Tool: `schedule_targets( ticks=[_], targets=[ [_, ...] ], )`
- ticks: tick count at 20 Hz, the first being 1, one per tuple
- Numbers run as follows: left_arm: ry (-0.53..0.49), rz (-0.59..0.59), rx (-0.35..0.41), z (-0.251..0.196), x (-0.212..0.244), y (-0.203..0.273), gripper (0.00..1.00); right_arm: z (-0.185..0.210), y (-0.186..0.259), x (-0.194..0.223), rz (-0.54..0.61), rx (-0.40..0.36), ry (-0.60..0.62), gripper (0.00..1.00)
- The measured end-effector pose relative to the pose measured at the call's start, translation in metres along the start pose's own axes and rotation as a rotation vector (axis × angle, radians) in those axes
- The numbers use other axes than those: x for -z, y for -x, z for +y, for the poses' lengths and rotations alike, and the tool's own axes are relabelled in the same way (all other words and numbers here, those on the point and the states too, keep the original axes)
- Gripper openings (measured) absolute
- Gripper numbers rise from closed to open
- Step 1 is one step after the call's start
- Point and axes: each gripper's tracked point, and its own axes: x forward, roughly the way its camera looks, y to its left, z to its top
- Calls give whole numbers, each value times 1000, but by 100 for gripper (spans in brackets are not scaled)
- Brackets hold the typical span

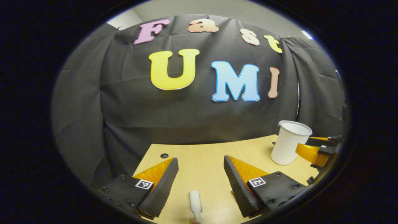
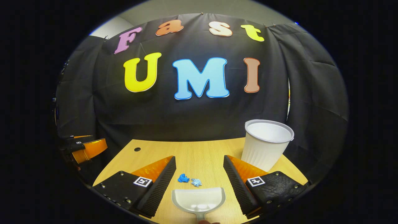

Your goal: Pick up the small broom and dustpan from the desktop, sweep the trash into the dustpan with the broom, and then empty the trash into the garbage bin.

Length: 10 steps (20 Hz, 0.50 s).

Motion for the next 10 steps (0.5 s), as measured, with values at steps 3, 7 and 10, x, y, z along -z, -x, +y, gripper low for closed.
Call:
schedule_targets(
  ticks=[3,7,10],
  targets=[
    [-20,68,3,6,23,-10,99,0,0,16,44,2,4,96],
    [-28,258,34,11,85,-23,92,-2,0,44,128,9,0,96],
    [-28,413,39,17,134,-29,96,-7,0,66,197,20,-2,96]
  ],
)
